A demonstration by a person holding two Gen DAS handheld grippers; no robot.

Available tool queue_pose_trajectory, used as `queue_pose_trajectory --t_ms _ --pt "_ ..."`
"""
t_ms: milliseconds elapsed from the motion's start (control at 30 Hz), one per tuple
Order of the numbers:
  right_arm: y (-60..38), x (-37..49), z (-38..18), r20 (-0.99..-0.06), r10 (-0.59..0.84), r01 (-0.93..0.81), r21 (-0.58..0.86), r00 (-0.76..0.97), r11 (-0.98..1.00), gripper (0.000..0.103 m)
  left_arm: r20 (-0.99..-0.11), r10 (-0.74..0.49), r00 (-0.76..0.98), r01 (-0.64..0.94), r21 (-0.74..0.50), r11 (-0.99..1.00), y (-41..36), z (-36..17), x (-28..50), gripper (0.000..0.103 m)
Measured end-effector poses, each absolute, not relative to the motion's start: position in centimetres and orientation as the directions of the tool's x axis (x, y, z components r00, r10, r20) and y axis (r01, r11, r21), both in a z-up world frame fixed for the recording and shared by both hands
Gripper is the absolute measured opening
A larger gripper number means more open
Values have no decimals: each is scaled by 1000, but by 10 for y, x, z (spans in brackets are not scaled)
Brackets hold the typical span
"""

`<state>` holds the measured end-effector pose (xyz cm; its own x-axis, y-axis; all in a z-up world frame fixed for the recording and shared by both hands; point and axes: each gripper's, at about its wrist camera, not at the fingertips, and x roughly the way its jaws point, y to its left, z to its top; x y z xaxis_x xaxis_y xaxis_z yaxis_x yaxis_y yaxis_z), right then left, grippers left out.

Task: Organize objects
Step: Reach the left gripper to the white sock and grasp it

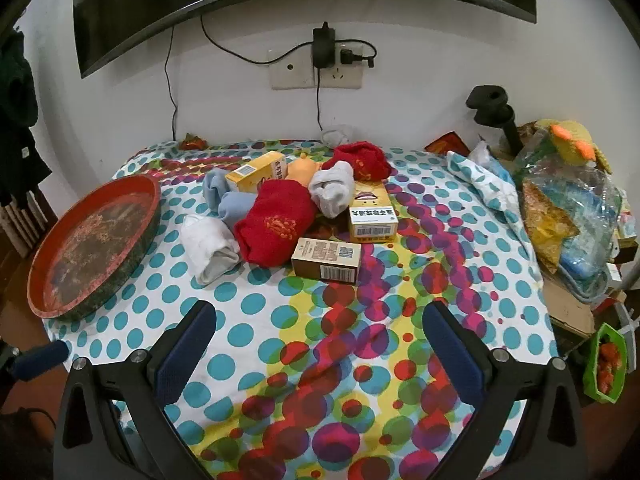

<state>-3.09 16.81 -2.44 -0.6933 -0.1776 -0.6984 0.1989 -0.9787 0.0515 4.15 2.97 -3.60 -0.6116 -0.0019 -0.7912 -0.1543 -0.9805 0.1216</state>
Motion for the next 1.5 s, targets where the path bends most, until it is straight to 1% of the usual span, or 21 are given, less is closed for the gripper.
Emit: queue_pose_trajectory --t_ms 67,133,200,233,267,367,467,667,733,833,900,1000,1067,1133,1233,1300,1433,1500 --pt "169 -41 -30 -705 -192 206 66 -683 -976 103 -817 10 -577 -165 105 -981 30 -42 39 62" --pt "168 -48 -38 -712 -193 206 69 -675 -976 102 -814 4 -581 -133 90 -987 25 -45 37 62" --pt "166 -58 -46 -721 -187 202 67 -667 -977 102 -810 10 -586 -140 89 -986 22 -44 31 62" --pt "165 -61 -50 -727 -185 202 66 -661 -977 99 -808 6 -590 -136 91 -987 20 -45 29 62" --pt "164 -65 -54 -731 -186 202 66 -657 -977 92 -808 -1 -589 -127 94 -987 18 -46 24 62" --pt "164 -76 -65 -742 -185 198 72 -644 -978 81 -820 -5 -572 -113 85 -990 10 -50 11 62" --pt "165 -86 -75 -745 -189 191 85 -639 -978 81 -830 -5 -558 -96 71 -993 3 -56 -1 62" --pt "157 -105 -85 -759 -160 190 49 -631 -981 81 -821 -6 -571 -80 63 -995 -2 -59 -20 62" --pt "156 -109 -88 -759 -157 188 47 -632 -981 81 -836 8 -548 -83 45 -996 -3 -63 -30 62" --pt "154 -115 -91 -760 -147 181 39 -633 -983 81 -836 22 -548 -77 24 -997 -5 -64 -39 62" --pt "154 -119 -94 -762 -142 174 39 -632 -984 78 -837 23 -547 -77 24 -997 -6 -65 -45 62" --pt "154 -124 -96 -768 -158 177 58 -621 -982 69 -841 26 -540 -75 18 -997 -6 -67 -54 62" --pt "154 -127 -95 -765 -160 173 64 -624 -983 69 -843 25 -537 -72 16 -997 -4 -68 -59 62" --pt "155 -129 -95 -763 -164 175 68 -625 -982 64 -847 20 -532 -74 22 -997 -2 -71 -66 62" --pt "160 -130 -96 -762 -167 168 77 -625 -983 64 -850 25 -526 -77 19 -997 2 -73 -74 62" --pt "164 -129 -95 -764 -146 160 57 -629 -985 64 -851 23 -524 -68 15 -998 4 -74 -80 62" --pt "173 -130 -95 -760 -174 154 98 -626 -983 64 -841 42 -540 -67 -7 -998 5 -74 -92 62" --pt "172 -129 -95 -761 -171 154 94 -626 -984 64 -842 61 -536 -83 -19 -996 6 -75 -99 62"
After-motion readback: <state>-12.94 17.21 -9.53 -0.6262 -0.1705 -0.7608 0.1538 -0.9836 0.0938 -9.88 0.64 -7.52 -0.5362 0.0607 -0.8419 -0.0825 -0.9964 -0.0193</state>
